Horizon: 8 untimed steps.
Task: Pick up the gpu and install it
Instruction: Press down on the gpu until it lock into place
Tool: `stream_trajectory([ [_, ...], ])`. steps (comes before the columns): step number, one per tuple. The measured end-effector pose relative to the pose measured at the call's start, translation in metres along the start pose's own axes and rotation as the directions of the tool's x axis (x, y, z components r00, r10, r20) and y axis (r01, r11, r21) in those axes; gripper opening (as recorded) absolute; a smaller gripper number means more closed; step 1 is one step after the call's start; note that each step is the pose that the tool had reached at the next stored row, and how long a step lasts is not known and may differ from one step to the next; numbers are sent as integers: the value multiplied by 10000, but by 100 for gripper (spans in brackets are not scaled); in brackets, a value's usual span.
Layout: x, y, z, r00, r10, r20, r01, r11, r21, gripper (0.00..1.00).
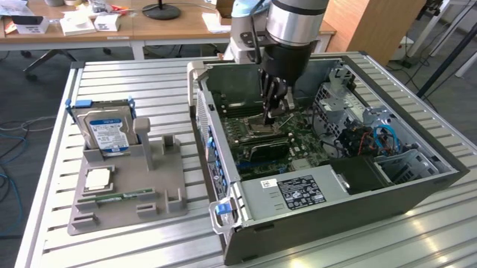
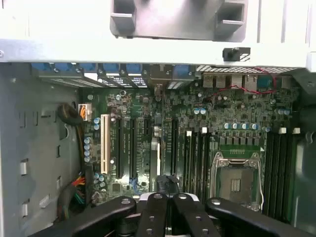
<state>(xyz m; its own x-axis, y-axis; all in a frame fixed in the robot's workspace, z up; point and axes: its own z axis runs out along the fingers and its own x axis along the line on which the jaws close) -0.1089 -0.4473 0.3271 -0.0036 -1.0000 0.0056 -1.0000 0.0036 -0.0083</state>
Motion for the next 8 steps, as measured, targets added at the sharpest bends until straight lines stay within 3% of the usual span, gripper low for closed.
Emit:
stream_trajectory([
  [8,-1,0,-10,10000,0,3,0,10000,2,10],
])
